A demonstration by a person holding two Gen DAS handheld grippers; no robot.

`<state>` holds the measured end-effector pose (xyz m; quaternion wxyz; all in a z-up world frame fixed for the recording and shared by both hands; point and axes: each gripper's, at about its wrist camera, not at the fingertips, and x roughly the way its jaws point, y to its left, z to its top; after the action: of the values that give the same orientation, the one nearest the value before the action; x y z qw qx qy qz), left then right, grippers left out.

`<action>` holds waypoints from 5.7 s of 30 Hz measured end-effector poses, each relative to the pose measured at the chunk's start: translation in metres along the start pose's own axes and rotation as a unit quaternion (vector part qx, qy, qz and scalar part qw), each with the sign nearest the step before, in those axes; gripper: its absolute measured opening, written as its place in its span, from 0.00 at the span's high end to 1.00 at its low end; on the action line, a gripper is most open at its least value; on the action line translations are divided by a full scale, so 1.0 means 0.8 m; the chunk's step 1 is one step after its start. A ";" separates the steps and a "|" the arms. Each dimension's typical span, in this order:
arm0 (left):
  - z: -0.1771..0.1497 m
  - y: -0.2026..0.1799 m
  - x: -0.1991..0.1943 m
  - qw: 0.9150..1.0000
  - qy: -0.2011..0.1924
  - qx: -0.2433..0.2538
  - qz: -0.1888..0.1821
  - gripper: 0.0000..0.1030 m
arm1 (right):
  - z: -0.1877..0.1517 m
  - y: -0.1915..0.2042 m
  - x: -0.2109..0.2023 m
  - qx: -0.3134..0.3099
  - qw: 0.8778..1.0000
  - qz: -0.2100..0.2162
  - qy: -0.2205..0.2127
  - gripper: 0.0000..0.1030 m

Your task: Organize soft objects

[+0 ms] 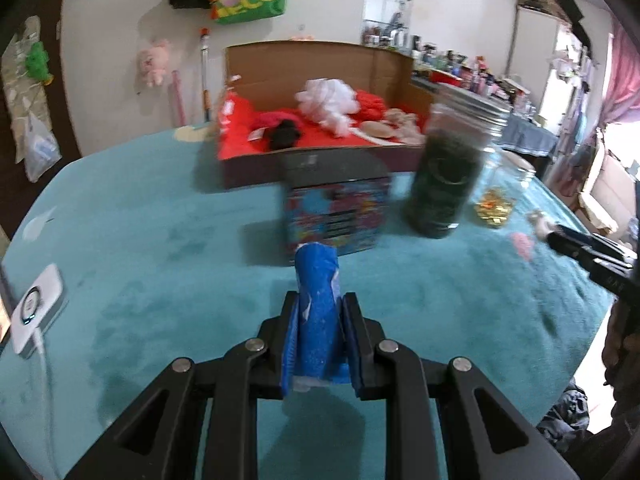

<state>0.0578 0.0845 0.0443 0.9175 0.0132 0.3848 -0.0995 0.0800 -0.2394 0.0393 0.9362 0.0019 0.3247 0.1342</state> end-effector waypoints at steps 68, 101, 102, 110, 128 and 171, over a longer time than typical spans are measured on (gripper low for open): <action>0.248 -0.048 0.203 0.971 0.167 0.132 -0.110 0.78 | 0.244 0.050 0.236 -0.161 0.958 0.153 0.181 0.63; 0.260 -0.025 0.172 0.991 0.111 0.055 -0.057 0.11 | 0.263 0.047 0.246 -0.098 0.961 0.087 0.242 0.22; 0.261 -0.024 0.168 0.992 0.105 0.047 -0.051 0.07 | 0.263 0.044 0.239 -0.091 0.964 0.079 0.238 0.19; 0.245 -0.016 0.138 0.997 0.077 0.003 -0.003 0.02 | 0.247 0.022 0.206 -0.017 0.976 0.018 0.216 0.15; 0.223 -0.013 0.168 0.993 0.104 -0.036 0.039 0.02 | 0.226 0.016 0.214 0.031 0.977 -0.004 0.213 0.15; 0.224 -0.016 0.182 0.991 0.119 -0.046 0.049 0.02 | 0.220 0.010 0.218 0.038 0.976 -0.009 0.212 0.15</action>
<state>0.2809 0.0291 0.0676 0.8686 0.0011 0.4943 -0.0343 0.3163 -0.1729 0.0732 0.8464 0.0060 0.5208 0.1110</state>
